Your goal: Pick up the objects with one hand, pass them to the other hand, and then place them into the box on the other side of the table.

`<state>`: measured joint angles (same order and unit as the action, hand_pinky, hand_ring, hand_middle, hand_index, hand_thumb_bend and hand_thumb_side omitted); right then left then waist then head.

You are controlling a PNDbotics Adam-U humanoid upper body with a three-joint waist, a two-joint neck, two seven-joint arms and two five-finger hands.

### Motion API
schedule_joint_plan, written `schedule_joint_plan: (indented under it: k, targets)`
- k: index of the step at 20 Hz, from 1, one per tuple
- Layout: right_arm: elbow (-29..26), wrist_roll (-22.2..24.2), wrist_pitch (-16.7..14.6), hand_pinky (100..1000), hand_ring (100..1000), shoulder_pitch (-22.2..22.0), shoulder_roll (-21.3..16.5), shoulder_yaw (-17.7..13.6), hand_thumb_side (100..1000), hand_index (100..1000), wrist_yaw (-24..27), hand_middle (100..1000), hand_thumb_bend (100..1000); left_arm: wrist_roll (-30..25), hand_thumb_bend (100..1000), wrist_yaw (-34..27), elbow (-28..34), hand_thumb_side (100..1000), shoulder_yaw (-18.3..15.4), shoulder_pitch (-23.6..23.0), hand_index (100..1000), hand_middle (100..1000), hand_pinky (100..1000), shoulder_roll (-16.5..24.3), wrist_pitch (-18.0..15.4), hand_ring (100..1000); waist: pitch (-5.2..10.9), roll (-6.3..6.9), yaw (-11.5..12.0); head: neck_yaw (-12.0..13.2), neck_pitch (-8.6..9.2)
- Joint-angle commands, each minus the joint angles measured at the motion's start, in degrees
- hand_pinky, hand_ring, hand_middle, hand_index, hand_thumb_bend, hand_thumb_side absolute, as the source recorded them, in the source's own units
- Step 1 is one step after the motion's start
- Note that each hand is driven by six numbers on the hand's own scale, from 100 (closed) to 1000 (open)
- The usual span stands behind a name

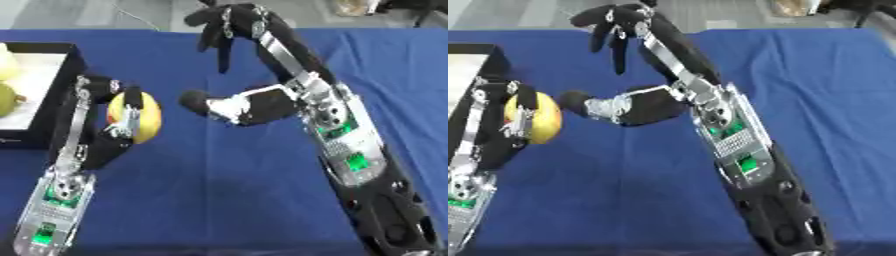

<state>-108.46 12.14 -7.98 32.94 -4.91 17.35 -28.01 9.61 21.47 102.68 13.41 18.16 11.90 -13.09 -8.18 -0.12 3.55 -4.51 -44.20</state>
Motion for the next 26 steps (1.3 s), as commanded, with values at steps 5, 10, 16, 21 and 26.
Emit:
schedule_joint_plan:
  k: [5,10,16,21,26]
  targets:
    - [-1.82,-2.44,0.52,655,391,-0.3,-0.45,-1.68,544,802,-1.18,556,549,5.12,100,0.88,4.16,490,-6.45,3.03,321,139,209,6.35,2.91,171,1.64,0.69,-0.02,0.29,0.08]
    - [-1.67,-2.49,0.46,656,390,-0.76,-0.78,-1.6,542,802,-1.27,556,548,9.37,100,1.95,5.16,282,-11.52,5.07,323,141,220,11.94,6.46,176,2.05,1.18,0.24,-0.15,0.52]
    - [-1.3,-2.04,0.27,655,385,-1.37,-1.36,-1.36,540,802,-1.21,554,546,14.61,100,6.76,-1.15,100,-19.02,7.21,324,141,226,20.84,11.97,178,2.5,1.78,0.42,-0.84,2.15]
    - [-1.23,-1.61,0.02,654,381,-1.84,-1.46,-1.23,538,800,-0.96,554,544,12.68,100,11.65,-9.08,100,-22.07,6.07,326,181,216,28.82,16.84,172,2.74,2.26,0.11,2.63,3.5]
    - [-1.16,-0.61,-0.39,654,376,-2.21,-1.24,-0.6,536,800,-0.36,553,538,8.04,331,16.47,-16.91,100,-18.86,7.57,362,178,228,32.87,21.66,205,2.9,2.5,-0.5,12.36,4.57]
